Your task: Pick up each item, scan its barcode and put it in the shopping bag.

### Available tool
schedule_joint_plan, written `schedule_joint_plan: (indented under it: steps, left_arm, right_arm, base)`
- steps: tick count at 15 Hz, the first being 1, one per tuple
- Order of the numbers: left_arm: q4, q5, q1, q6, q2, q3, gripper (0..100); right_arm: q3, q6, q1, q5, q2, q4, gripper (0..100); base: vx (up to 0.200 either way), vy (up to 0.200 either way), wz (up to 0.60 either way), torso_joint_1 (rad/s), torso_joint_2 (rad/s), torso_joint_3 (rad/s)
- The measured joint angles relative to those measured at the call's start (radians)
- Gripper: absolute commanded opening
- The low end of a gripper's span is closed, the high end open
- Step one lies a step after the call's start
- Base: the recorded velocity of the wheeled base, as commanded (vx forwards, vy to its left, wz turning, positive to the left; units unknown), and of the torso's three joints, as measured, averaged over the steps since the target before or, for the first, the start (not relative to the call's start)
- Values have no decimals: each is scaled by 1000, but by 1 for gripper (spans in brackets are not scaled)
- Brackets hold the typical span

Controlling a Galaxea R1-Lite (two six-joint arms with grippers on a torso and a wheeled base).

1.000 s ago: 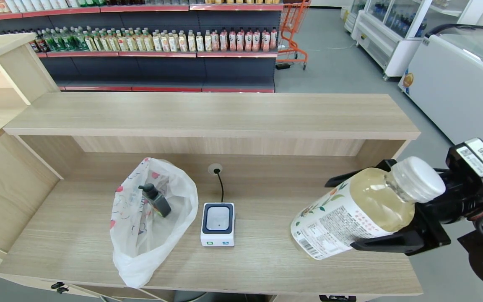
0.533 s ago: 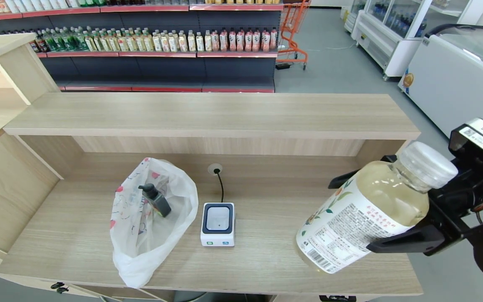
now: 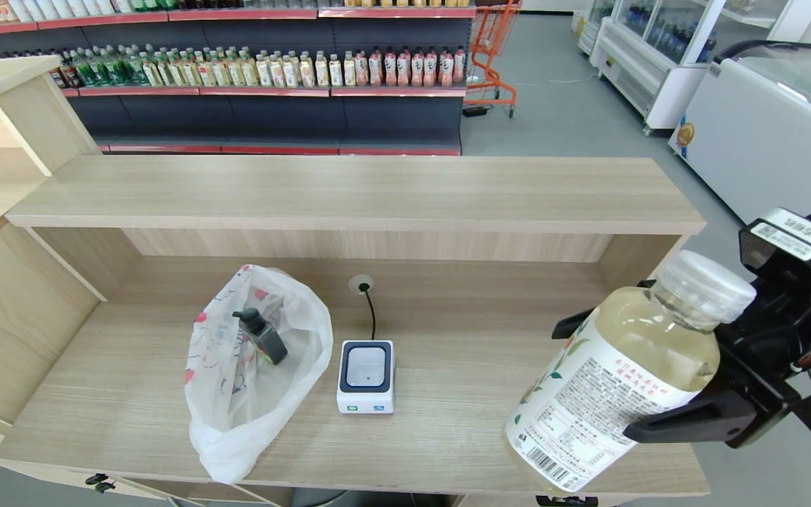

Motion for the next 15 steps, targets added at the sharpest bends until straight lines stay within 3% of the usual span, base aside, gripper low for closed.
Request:
schedule_joint_plan:
  steps: [15]
  left_arm:
    - [0, 0, 0, 0, 0, 0, 100]
  right_arm:
    - [5, 10, 19, -14, -13, 37, 0]
  base:
    - [0, 0, 0, 0, 0, 0]
